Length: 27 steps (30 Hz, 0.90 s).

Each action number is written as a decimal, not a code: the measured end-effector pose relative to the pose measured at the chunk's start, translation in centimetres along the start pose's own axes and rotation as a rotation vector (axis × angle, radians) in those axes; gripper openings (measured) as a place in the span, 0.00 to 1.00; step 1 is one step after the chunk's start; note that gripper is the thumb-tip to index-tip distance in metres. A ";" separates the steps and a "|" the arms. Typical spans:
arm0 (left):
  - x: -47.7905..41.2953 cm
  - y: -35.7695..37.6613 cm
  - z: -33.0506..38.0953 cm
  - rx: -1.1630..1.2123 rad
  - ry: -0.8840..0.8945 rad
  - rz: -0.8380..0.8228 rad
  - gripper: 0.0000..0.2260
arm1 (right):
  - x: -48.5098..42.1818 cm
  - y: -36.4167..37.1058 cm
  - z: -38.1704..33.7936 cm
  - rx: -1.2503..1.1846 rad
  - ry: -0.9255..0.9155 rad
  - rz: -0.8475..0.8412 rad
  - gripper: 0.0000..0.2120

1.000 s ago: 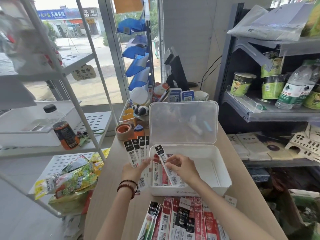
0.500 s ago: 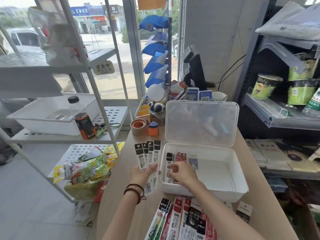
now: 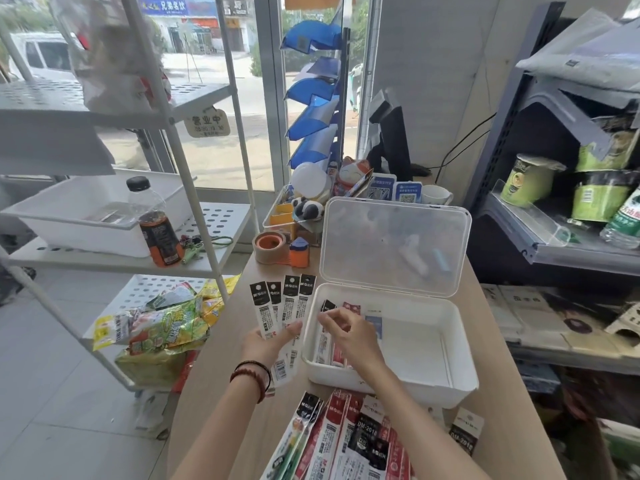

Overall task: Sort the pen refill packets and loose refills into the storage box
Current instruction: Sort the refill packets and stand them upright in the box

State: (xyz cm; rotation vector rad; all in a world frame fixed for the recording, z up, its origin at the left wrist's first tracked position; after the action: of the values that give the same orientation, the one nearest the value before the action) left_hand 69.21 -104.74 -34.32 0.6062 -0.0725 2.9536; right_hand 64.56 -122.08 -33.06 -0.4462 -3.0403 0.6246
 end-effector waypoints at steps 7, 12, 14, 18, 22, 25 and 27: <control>0.2 0.8 0.5 -0.142 -0.002 -0.067 0.09 | 0.2 0.1 -0.3 -0.073 -0.028 -0.052 0.11; 0.7 0.9 0.5 -0.153 0.019 -0.085 0.11 | 0.2 0.2 -0.1 -0.072 -0.038 -0.062 0.07; 1.0 0.9 0.4 -0.152 0.037 -0.056 0.09 | 0.3 0.3 -0.2 -0.058 -0.038 -0.069 0.07; 1.1 1.0 0.3 -0.206 0.074 -0.011 0.07 | 0.2 0.2 -0.2 -0.054 -0.036 -0.034 0.07; 1.1 0.9 0.1 -0.204 0.066 -0.010 0.07 | 0.1 0.2 0.6 -0.023 -0.003 0.030 0.08; 1.4 0.9 -0.6 -0.162 0.035 0.003 0.09 | 0.1 0.0 1.0 0.003 0.022 0.084 0.09; 1.5 0.7 -1.2 -0.133 0.009 0.001 0.11 | 0.0 -0.5 1.0 -0.063 0.036 0.141 0.08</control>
State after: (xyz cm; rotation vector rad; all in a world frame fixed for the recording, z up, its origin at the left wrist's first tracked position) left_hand 67.32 -105.21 -34.83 0.5742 -0.2653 2.9228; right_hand 64.33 -122.90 -33.76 -0.6713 -3.0213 0.5200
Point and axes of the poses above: each hand's wrist, its own x-axis away from the middle knuckle, its own y-axis out of the palm, z = x × y, the point moved 6 cm from there along -x, towards the middle knuckle, and after that the axes turned 4 degrees about -y, right-handed, at the moved point
